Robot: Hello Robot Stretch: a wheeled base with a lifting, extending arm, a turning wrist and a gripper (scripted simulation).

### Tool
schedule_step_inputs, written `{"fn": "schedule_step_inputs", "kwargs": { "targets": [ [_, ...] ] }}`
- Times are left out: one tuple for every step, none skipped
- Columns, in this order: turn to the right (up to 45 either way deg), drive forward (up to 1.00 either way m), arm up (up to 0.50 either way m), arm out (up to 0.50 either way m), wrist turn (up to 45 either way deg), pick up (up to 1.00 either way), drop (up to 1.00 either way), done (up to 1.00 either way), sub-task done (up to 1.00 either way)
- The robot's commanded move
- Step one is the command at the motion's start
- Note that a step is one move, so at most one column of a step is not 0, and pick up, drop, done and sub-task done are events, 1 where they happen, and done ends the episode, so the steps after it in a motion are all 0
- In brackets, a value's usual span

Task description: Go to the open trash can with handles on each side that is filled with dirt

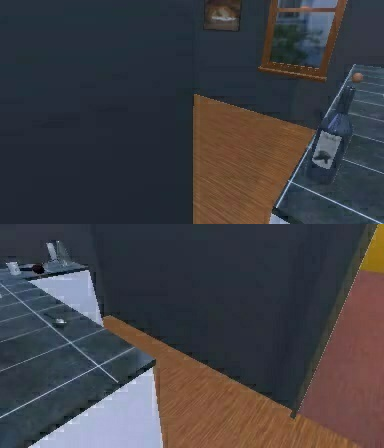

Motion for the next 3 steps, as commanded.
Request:
{"fn": "schedule_step_inputs", "kwargs": {
  "targets": [
    [0.0, 0.7, 0.0, 0.0, 0.0, 0.0, 0.0, 0.0, 0.0],
    [15.0, 0.0, 0.0, 0.0, 0.0, 0.0, 0.0, 0.0, 0.0],
    [0.0, 0.05, 0.0, 0.0, 0.0, 0.0, 0.0, 0.0, 0.0]
  ]
}}
